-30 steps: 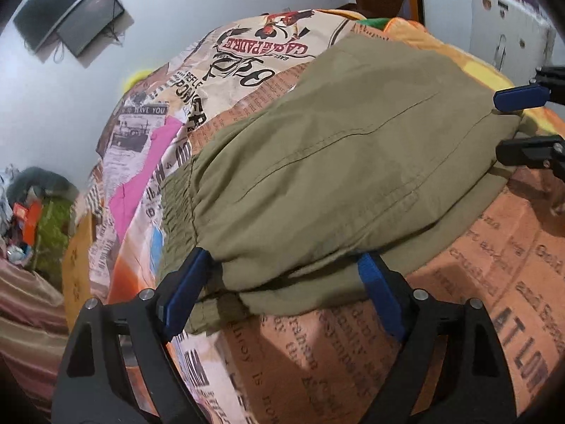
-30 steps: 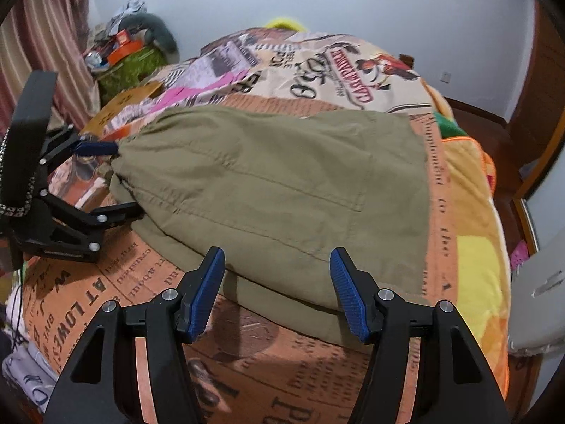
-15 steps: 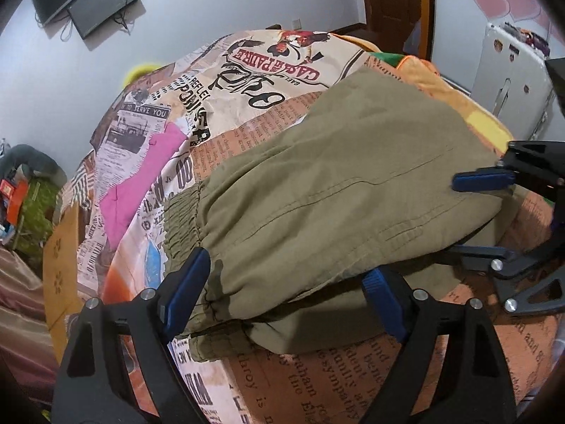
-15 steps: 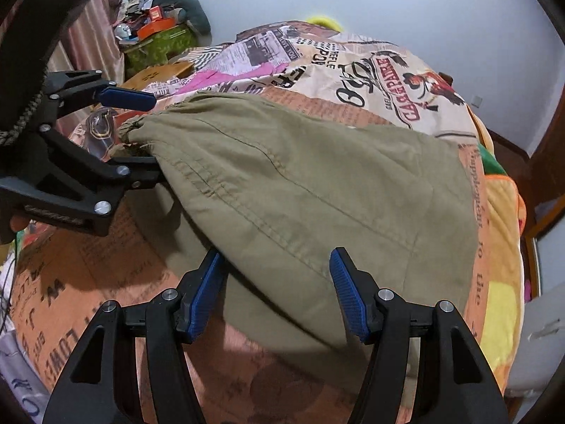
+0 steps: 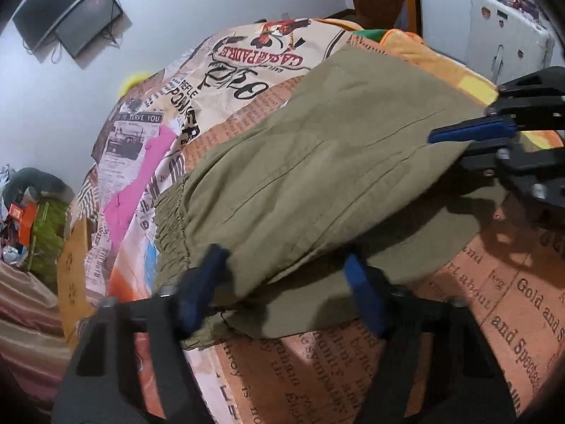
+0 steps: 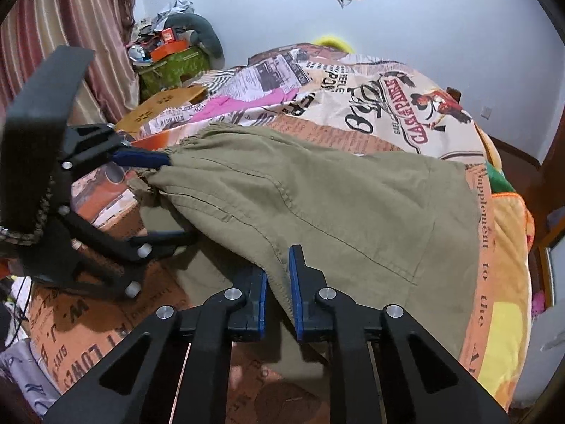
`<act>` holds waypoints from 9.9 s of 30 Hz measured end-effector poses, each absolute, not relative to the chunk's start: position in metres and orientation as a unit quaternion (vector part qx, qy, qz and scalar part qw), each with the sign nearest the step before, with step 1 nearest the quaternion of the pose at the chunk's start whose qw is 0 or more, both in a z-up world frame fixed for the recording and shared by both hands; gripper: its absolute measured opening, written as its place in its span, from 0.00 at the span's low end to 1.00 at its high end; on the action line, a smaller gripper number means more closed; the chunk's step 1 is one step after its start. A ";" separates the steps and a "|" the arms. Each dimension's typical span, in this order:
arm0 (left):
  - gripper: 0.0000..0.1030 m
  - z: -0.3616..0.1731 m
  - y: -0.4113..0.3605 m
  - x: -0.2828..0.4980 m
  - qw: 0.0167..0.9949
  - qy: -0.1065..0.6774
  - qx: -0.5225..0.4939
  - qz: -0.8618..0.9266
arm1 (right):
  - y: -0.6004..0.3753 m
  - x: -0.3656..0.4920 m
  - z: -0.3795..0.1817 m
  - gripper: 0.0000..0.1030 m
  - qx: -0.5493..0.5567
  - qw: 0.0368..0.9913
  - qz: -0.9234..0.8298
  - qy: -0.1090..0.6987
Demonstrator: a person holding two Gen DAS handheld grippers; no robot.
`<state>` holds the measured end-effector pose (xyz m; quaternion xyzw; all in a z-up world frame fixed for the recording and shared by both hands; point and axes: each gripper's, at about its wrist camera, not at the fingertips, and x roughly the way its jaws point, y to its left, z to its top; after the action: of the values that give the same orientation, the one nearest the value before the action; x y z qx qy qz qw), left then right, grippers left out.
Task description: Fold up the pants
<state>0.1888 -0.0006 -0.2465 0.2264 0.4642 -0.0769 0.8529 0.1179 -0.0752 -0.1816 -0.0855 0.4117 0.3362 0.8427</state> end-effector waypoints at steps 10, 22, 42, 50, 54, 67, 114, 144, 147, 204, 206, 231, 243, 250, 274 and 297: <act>0.38 -0.233 0.011 0.175 0.864 0.461 0.179 -0.096 | -0.081 0.107 -0.179 0.09 -0.086 0.837 0.350 0.412; 0.38 -0.247 0.021 0.158 0.857 0.485 0.140 -0.101 | -0.077 0.100 -0.196 0.33 -0.113 0.820 0.331 0.452; 0.61 -0.213 0.117 0.180 0.880 0.474 -0.026 -0.028 | -0.167 0.106 -0.171 0.56 -0.002 0.873 0.209 0.442; 0.54 -0.251 0.121 0.199 0.852 0.514 -0.091 -0.036 | -0.195 0.115 -0.212 0.56 0.027 0.853 0.160 0.497; 0.51 -0.253 0.123 0.190 0.856 0.507 -0.091 -0.036 | -0.201 0.112 -0.229 0.56 0.044 0.843 0.163 0.510; 0.51 -0.253 0.119 0.163 0.867 0.496 -0.055 -0.004 | -0.214 0.100 -0.232 0.54 0.003 0.847 0.155 0.508; 0.66 -0.257 0.158 0.313 0.848 0.525 -0.070 -0.003 | -0.172 0.330 -0.223 0.55 0.028 0.855 0.207 0.474; 0.69 -0.261 0.172 0.304 0.853 0.509 -0.097 0.055 | -0.139 0.345 -0.239 0.12 -0.089 0.849 0.168 0.493; 0.69 -0.237 0.166 0.296 0.869 0.486 -0.073 0.058 | -0.137 0.334 -0.210 0.32 -0.078 0.861 0.187 0.466; 0.85 -0.255 0.117 0.147 0.847 0.523 -0.092 0.010 | -0.162 0.131 -0.217 0.68 -0.023 0.808 0.229 0.542; 0.85 -0.253 0.116 0.144 0.848 0.522 -0.092 0.014 | -0.163 0.127 -0.216 0.68 -0.023 0.810 0.226 0.540; 0.85 -0.245 0.111 0.115 0.829 0.515 -0.212 -0.047 | -0.081 0.124 -0.168 0.68 -0.037 0.844 0.305 0.439; 0.85 -0.257 0.108 0.136 0.825 0.508 -0.240 -0.068 | -0.068 0.133 -0.216 0.68 -0.073 0.802 0.319 0.500; 0.88 -0.263 0.123 0.154 0.808 0.507 -0.290 -0.077 | -0.069 0.128 -0.218 0.69 -0.073 0.801 0.328 0.496; 0.34 -0.250 0.135 0.171 0.842 0.486 -0.234 0.018 | -0.075 0.125 -0.215 0.69 -0.054 0.799 0.339 0.493; 0.33 -0.170 0.094 0.141 0.916 0.377 0.032 0.132 | -0.130 0.115 -0.213 0.68 0.006 0.829 0.263 0.493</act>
<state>0.1405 0.0945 -0.1702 0.0321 0.3771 0.1319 0.9162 0.1149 -0.1299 -0.2130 0.0060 0.4927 0.2632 0.8294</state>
